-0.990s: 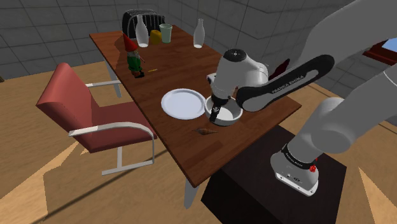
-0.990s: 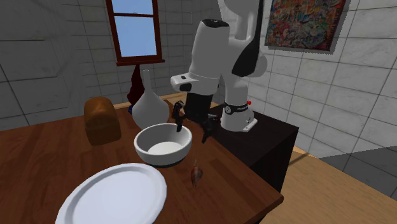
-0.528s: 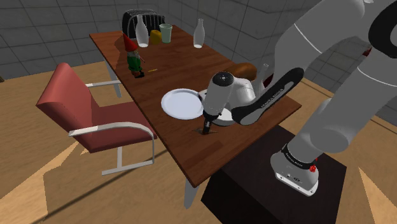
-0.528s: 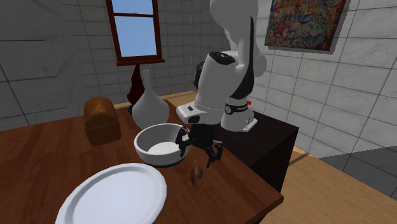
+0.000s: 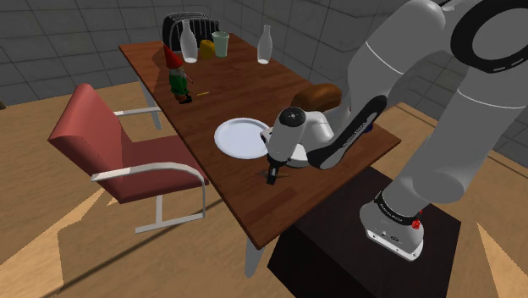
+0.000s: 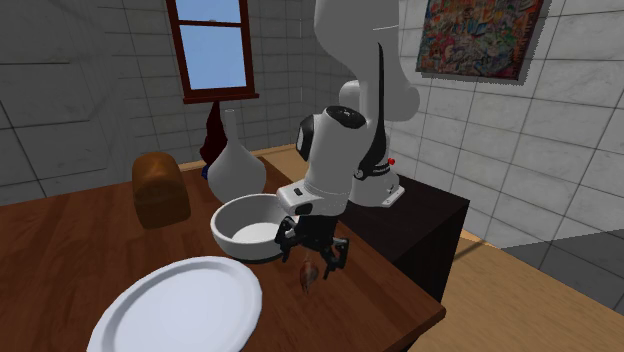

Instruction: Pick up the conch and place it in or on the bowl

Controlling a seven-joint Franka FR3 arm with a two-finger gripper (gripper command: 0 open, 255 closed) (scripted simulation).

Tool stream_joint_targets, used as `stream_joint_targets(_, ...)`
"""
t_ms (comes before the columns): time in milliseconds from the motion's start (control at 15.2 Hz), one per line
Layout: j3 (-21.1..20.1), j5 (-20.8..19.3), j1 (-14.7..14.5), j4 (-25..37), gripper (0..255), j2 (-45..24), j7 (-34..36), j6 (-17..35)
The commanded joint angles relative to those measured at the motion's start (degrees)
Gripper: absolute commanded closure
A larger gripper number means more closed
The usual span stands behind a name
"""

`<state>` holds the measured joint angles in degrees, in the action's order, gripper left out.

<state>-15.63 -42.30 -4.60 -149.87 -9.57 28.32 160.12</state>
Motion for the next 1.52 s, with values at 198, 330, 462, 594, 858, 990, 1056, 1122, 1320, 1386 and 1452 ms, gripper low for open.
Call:
stream_joint_targets(198,0.4,-0.4,0.1,-0.2,0,-0.6,0.4,-0.1)
stream_joint_targets(330,0.3,-0.5,0.1,-0.2,0,-0.6,0.4,-0.1)
stream_joint_targets(462,0.1,0.1,0.2,-0.2,255,-0.4,0.0,-0.2)
stream_joint_targets(594,0.0,0.3,0.1,-0.2,255,-0.3,-0.1,-0.4)
stream_joint_targets(858,-0.1,0.0,-0.2,-0.1,255,-0.5,0.6,-0.4)
stream_joint_targets(990,0.3,-0.5,0.1,-0.2,255,-0.6,0.4,-0.1)
stream_joint_targets(1056,-0.3,1.2,0.5,-0.5,255,0.4,-1.0,-0.5)
stream_joint_targets(1122,-0.9,2.9,0.8,-0.8,255,1.4,-2.4,-1.0)
stream_joint_targets(1320,-2.4,7.9,1.4,-1.6,255,4.5,-6.6,-2.5)
stream_joint_targets(1386,-2.8,9.6,1.5,-1.8,255,5.5,-7.9,-3.1)
stream_joint_targets(1452,-3.2,11.2,1.6,-2.0,255,6.5,-9.2,-3.7)
